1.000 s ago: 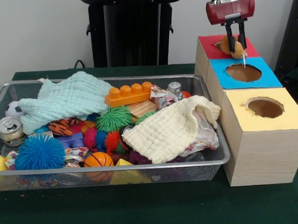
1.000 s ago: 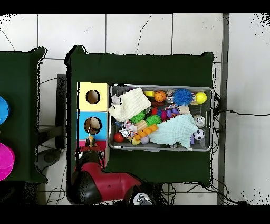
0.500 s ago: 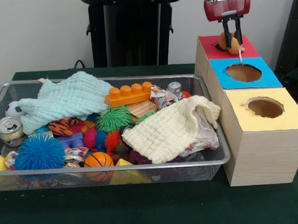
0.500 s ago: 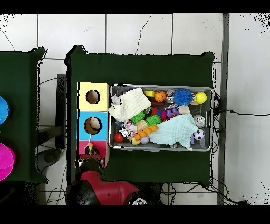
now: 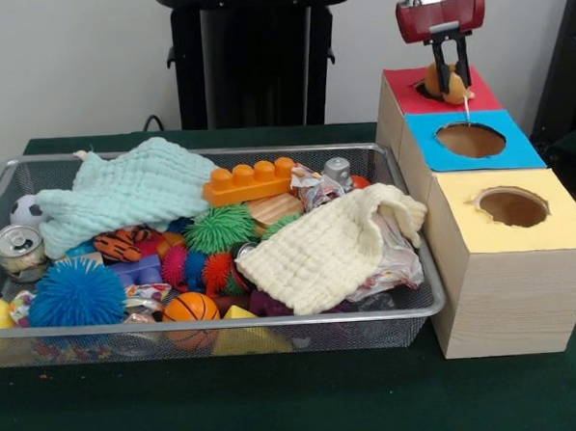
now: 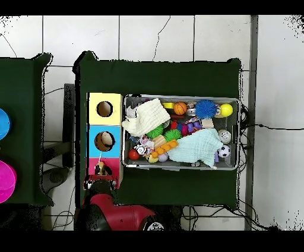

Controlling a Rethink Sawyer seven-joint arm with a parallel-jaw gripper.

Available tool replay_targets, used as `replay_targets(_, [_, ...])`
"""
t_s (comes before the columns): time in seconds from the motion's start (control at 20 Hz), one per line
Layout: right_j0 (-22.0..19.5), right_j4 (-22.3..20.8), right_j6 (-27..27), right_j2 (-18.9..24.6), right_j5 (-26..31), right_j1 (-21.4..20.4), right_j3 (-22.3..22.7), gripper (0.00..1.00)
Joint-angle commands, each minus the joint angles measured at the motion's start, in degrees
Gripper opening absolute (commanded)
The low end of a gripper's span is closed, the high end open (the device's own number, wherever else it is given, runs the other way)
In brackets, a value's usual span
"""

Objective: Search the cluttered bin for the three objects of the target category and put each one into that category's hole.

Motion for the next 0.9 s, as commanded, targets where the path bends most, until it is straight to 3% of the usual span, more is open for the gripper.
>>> replay_targets(0.05, [-1.12,-0.34,14.00,3.11,1.87,4.09,-2.49,0.00])
replay_targets(0.45, [-1.27,-0.08,13.41,3.07,3.11,3.99,-2.97,0.00])
replay_targets(0.5, [-1.24,0.04,13.25,3.01,3.38,3.87,-3.05,1.00])
replay_targets(0.9, [-1.02,0.12,11.76,1.81,4.03,3.62,-3.46,1.00])
